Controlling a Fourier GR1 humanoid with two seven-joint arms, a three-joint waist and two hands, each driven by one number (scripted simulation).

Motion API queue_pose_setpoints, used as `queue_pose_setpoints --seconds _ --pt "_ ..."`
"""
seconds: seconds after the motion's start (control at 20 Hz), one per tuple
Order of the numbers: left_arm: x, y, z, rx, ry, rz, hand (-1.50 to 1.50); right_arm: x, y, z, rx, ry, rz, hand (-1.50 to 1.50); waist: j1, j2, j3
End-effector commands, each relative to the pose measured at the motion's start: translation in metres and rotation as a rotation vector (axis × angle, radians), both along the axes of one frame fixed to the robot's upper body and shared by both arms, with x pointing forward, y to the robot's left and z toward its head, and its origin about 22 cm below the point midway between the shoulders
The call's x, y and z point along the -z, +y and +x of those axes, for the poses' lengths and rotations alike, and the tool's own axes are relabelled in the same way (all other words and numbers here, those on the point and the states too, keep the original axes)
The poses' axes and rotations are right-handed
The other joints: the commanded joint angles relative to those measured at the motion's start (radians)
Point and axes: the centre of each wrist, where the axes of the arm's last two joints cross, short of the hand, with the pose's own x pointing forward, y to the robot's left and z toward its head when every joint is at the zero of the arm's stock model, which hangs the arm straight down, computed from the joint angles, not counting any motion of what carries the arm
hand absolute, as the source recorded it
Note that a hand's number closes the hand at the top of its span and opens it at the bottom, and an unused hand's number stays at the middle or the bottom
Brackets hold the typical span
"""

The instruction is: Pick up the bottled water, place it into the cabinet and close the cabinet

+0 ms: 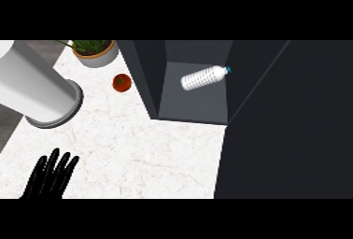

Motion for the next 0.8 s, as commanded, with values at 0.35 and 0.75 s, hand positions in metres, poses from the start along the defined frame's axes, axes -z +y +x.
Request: queue_pose_setpoints --seconds 0.35,0.75 --pt "-0.016 0.043 -0.013 0.067 -0.01 0.018 -1.5 -0.033 0.021 0.025 -0.26 -0.134 -0.16 1.5 0.071 0.023 -0.002" --pt "-0.03 0.063 -0.003 0.083 -0.059 0.032 -1.5 -0.022 0.034 0.048 -0.293 -0.112 -0.215 1.5 0.104 0.033 -0.008"
